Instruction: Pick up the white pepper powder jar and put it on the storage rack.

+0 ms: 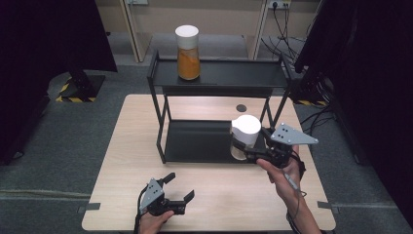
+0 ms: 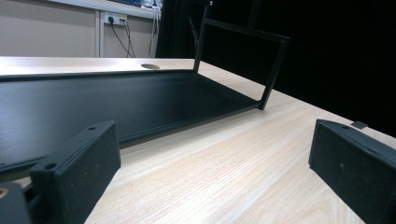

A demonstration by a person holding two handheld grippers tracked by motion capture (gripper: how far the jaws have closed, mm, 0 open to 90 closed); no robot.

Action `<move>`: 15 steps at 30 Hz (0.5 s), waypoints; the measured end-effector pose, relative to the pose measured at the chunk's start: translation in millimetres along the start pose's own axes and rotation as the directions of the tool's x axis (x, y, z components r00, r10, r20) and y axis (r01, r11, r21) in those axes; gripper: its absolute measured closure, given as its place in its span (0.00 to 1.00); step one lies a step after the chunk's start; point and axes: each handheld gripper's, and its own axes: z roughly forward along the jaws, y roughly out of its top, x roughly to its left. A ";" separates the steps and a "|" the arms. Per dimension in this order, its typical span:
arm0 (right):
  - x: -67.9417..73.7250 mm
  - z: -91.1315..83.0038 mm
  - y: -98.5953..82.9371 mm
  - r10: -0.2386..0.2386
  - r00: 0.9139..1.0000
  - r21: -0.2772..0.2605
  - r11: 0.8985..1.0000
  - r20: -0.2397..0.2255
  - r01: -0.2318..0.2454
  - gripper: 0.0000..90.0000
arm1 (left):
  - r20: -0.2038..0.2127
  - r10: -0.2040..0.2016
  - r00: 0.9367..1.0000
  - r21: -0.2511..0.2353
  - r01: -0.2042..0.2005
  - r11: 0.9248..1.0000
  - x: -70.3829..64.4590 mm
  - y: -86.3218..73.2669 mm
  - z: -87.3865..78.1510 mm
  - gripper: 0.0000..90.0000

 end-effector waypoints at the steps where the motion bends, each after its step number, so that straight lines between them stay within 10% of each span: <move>1: -1.0 0.2 3.0 -0.001 1.000 -0.003 1.000 -0.002 0.001 0.34 | 0.000 0.000 1.000 0.000 0.000 1.000 0.0 -0.1 0.1 0.02; 15: -12.6 12.3 49.2 0.010 1.000 -0.019 1.000 -0.027 -0.011 0.34 | -0.002 -0.003 1.000 0.001 0.003 1.000 -0.1 -0.4 -0.1 0.02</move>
